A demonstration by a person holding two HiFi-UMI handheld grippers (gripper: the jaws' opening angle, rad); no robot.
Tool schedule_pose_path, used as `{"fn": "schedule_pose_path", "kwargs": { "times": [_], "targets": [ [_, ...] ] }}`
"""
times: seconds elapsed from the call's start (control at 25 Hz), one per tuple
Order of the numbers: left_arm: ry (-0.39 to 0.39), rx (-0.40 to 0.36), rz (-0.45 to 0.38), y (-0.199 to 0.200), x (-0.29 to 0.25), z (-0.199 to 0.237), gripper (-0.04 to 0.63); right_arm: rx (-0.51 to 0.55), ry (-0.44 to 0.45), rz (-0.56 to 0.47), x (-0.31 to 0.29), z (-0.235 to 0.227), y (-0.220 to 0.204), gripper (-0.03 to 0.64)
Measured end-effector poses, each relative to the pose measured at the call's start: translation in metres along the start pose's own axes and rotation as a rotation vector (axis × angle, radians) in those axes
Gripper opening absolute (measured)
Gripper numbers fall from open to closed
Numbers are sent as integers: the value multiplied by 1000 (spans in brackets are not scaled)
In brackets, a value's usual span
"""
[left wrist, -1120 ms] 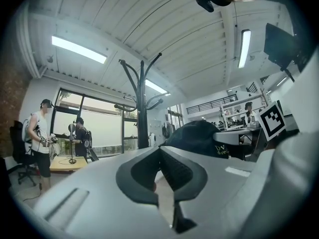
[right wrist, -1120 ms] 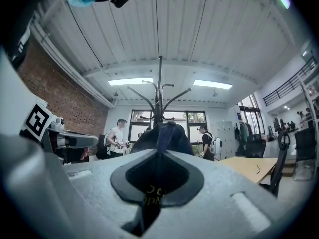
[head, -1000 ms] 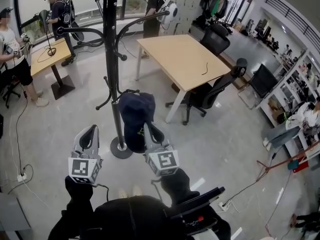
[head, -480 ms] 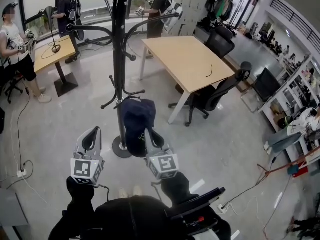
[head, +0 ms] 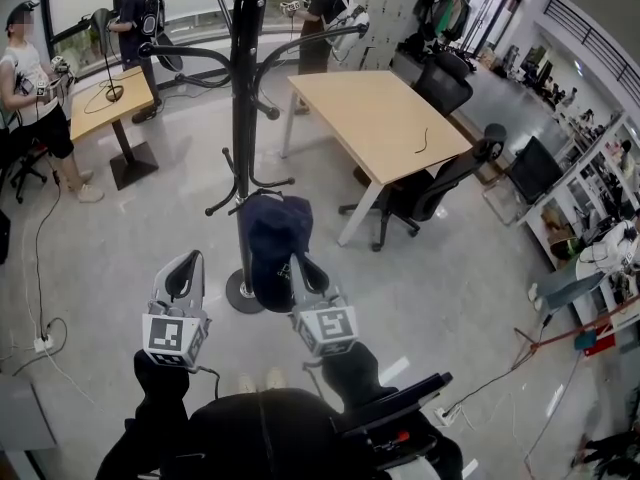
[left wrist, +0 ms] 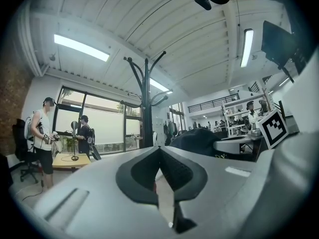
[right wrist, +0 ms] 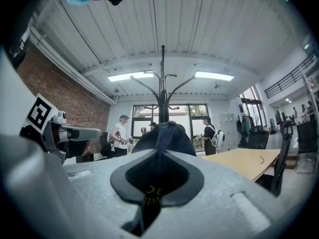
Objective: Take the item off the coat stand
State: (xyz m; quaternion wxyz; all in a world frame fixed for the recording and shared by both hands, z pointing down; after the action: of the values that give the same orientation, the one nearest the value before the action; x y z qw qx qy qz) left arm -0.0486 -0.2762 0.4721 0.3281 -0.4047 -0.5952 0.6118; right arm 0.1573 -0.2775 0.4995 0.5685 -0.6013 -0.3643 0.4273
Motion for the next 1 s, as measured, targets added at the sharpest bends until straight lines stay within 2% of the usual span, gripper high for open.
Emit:
{"fn": "schedule_pose_path", "kwargs": {
  "times": [0.68, 1.0],
  "targets": [
    [6, 35, 10, 2, -1, 2, 3, -15, -9, 20, 3, 0, -1, 13],
    [-3, 17, 6, 0, -3, -5, 3, -8, -9, 3, 9, -3, 0, 12]
  ]
}}
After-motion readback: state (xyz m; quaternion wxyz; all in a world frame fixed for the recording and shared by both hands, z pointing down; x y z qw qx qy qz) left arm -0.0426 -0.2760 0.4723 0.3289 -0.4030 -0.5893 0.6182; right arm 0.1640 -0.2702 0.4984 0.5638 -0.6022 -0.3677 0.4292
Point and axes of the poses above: the fingertips, and each gripper's own axes: x backward along the fingers, z to its left, y out of its top, the point moved 3 cm from there along x, backward along the fingers, and after that the axes turned 9 degrees about z, right-handed, at the moved point
